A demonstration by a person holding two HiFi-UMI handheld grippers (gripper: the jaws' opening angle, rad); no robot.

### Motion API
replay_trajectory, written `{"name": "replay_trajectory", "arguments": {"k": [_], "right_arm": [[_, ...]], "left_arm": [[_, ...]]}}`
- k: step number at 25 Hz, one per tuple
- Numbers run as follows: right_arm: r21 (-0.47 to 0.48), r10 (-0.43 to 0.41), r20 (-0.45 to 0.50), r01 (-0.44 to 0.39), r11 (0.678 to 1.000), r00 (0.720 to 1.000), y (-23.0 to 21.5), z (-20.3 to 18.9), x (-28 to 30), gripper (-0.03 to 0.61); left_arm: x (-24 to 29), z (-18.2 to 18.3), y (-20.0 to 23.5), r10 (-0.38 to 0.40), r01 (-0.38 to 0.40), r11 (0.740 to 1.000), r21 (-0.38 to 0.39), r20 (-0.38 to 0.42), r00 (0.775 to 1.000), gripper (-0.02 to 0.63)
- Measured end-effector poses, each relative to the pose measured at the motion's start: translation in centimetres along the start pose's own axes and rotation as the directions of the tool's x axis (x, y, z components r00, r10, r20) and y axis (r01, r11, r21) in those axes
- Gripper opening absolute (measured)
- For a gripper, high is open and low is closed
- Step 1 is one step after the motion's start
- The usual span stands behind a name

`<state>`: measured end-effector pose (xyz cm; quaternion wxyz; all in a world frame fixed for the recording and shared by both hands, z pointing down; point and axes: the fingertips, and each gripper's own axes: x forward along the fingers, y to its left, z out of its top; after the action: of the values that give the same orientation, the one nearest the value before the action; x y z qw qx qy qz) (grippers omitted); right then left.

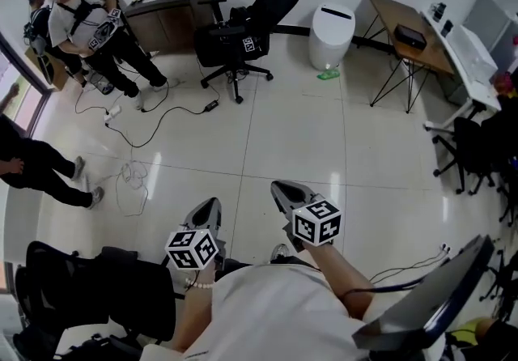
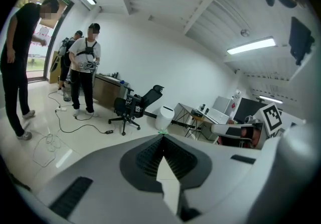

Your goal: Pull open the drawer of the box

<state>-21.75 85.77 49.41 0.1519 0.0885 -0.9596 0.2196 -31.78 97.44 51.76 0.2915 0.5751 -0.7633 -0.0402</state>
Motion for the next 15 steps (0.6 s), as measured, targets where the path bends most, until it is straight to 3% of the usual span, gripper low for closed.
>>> {"name": "replay_trajectory", "arguments": {"k": [8,15], "right_arm": [[0.084,-0.129,0.069,0.123,0.989,0.989,-7.0,-0.2,-6.7,-0.014],[0.181,-0.264,0.091,0.245,0.953,0.960,-12.9,-1.3,-11.5,-0.014]], "left_arm": [[5.6,-1.1,-7.5,-0.126,0.131,0.988,0.081,-0.071,0.990,0.000],[10.1,-2.4,-12.4,-0.212,0.230,0.966,0.114,-0.151,0.966,0.000]]}}
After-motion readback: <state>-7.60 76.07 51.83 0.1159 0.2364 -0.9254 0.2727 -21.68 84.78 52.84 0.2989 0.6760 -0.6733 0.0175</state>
